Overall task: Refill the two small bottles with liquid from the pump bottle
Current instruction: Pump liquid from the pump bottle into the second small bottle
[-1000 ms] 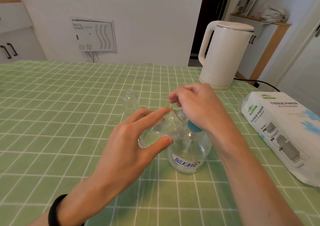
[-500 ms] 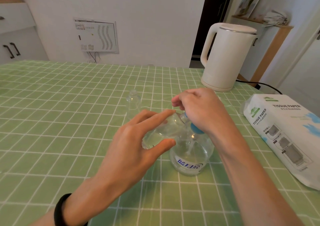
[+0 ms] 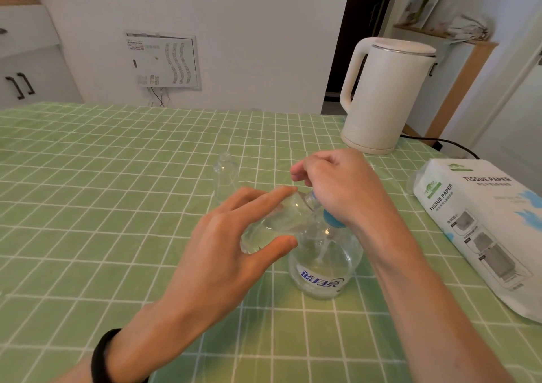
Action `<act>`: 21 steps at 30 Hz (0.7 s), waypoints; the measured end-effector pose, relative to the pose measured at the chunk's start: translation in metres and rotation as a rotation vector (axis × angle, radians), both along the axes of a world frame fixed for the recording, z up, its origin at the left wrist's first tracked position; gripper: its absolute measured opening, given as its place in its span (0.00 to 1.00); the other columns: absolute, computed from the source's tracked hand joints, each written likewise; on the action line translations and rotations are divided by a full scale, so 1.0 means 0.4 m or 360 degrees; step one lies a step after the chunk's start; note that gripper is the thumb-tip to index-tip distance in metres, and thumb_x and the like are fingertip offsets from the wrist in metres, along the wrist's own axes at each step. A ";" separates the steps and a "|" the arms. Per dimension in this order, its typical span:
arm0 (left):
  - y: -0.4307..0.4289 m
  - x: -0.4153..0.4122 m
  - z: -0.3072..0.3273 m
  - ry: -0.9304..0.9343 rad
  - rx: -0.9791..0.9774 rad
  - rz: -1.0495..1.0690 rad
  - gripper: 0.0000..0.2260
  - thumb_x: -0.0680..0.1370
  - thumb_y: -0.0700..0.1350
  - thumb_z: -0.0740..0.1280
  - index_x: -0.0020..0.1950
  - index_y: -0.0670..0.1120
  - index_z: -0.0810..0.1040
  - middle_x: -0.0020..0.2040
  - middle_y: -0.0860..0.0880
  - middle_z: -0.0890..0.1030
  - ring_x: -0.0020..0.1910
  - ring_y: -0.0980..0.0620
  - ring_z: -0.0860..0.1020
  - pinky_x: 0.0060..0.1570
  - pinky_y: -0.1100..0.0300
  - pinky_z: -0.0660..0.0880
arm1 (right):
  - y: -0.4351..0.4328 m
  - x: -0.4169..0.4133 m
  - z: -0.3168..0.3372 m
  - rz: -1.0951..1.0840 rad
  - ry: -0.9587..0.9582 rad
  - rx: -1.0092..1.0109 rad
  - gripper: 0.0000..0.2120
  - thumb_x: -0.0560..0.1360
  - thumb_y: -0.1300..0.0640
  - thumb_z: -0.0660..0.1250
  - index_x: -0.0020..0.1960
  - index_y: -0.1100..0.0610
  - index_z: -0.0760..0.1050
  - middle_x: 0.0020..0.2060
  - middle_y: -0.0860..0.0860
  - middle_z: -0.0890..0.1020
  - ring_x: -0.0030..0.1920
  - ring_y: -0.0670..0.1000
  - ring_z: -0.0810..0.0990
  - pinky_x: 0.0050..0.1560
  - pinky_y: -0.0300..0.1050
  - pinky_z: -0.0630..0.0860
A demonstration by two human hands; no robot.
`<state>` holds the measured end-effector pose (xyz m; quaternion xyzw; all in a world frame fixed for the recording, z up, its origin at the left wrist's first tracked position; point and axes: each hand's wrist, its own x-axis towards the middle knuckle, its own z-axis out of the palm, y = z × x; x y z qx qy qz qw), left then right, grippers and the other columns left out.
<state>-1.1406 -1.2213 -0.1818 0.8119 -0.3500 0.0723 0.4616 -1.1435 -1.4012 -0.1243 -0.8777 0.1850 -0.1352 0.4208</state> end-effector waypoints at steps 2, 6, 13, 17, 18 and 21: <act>0.000 -0.003 0.001 -0.0005 -0.0005 -0.0002 0.27 0.75 0.59 0.71 0.74 0.60 0.76 0.58 0.63 0.81 0.59 0.64 0.80 0.58 0.73 0.72 | 0.002 -0.005 0.002 0.0013 -0.0009 0.0003 0.17 0.79 0.55 0.61 0.53 0.64 0.84 0.51 0.60 0.87 0.55 0.61 0.84 0.56 0.60 0.80; 0.000 -0.005 0.003 -0.0010 -0.0044 -0.0002 0.26 0.75 0.60 0.71 0.73 0.60 0.77 0.59 0.64 0.81 0.61 0.65 0.80 0.60 0.71 0.73 | 0.006 -0.008 0.009 0.0018 -0.0083 -0.0043 0.18 0.80 0.53 0.61 0.52 0.64 0.84 0.50 0.59 0.87 0.53 0.61 0.84 0.53 0.60 0.80; 0.000 0.003 0.003 -0.0020 -0.0023 -0.0012 0.26 0.75 0.60 0.71 0.74 0.60 0.76 0.60 0.65 0.81 0.60 0.66 0.79 0.59 0.74 0.72 | 0.000 0.001 0.009 -0.0010 -0.0080 -0.0011 0.16 0.80 0.54 0.62 0.49 0.63 0.86 0.47 0.56 0.88 0.51 0.60 0.84 0.52 0.59 0.80; 0.000 0.003 0.001 -0.0011 0.0009 -0.0001 0.27 0.75 0.60 0.71 0.74 0.59 0.76 0.58 0.65 0.80 0.58 0.66 0.78 0.57 0.75 0.71 | -0.001 0.003 0.000 -0.0024 -0.0025 0.0042 0.15 0.79 0.56 0.63 0.43 0.58 0.87 0.40 0.48 0.89 0.50 0.58 0.85 0.44 0.45 0.82; 0.000 0.001 0.002 -0.0013 0.0009 0.0002 0.27 0.75 0.60 0.70 0.74 0.60 0.76 0.57 0.65 0.80 0.58 0.67 0.78 0.57 0.75 0.70 | 0.000 0.000 -0.001 -0.0020 -0.0021 0.0042 0.15 0.79 0.56 0.63 0.44 0.59 0.87 0.40 0.47 0.89 0.50 0.58 0.85 0.43 0.44 0.81; 0.000 -0.005 0.002 -0.0022 -0.0003 0.0002 0.27 0.75 0.60 0.71 0.74 0.60 0.76 0.57 0.65 0.81 0.58 0.67 0.79 0.57 0.75 0.71 | 0.001 -0.005 0.000 -0.0005 -0.0047 0.0026 0.16 0.79 0.55 0.62 0.49 0.63 0.86 0.46 0.54 0.89 0.52 0.60 0.85 0.53 0.54 0.81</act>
